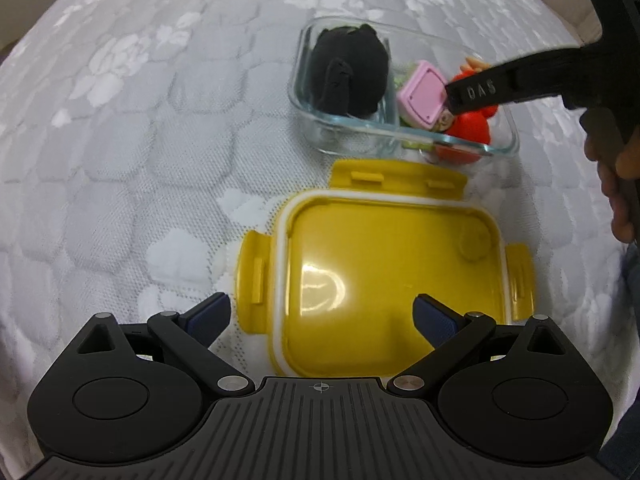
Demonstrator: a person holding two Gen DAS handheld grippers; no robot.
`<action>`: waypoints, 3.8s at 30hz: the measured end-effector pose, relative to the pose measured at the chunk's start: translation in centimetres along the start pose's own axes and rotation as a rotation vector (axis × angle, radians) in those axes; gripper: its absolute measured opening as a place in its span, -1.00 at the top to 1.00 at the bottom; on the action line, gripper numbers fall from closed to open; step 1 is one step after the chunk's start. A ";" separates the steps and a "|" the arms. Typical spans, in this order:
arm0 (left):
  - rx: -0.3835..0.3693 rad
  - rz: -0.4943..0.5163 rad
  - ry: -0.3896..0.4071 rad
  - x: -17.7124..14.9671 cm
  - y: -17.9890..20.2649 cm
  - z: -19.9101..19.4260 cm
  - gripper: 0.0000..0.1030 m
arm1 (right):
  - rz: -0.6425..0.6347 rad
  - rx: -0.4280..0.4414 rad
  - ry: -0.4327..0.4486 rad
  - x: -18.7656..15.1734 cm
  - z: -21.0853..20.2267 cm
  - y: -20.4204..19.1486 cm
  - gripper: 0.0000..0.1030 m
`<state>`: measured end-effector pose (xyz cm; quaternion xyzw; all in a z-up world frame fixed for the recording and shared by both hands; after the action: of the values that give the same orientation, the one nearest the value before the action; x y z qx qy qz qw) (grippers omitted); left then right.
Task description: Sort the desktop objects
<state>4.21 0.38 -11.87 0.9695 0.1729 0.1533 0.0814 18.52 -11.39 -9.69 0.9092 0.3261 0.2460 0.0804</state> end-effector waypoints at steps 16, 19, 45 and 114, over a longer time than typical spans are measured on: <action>-0.002 0.070 -0.028 -0.8 1.2 0.9 -0.95 | 0.094 0.029 0.110 1.6 -2.5 1.4 0.53; -0.017 0.060 -0.041 -0.6 1.1 0.9 -0.95 | 0.167 0.121 0.096 2.5 -3.0 2.5 0.44; 0.031 0.125 0.046 0.1 0.9 -0.1 -0.95 | 0.213 0.157 -0.087 3.5 3.0 -0.6 0.22; 0.039 0.111 0.059 -0.3 1.0 0.7 -0.95 | -0.255 -0.021 0.109 3.2 0.5 -3.8 0.61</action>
<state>4.45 -0.78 -12.42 0.9741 0.1240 0.1829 0.0487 18.85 -6.40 -10.03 0.8449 0.4402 0.2863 0.1027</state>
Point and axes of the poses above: each gripper's, at about its wrist camera, not at the fingertips, and z roughly the way its jaws point, y to its right, x to its top, the point moved 4 cm from there along z, roughly the way its jaws point, and after that the axes turned 12 degrees about -z, right-handed, at the moved point
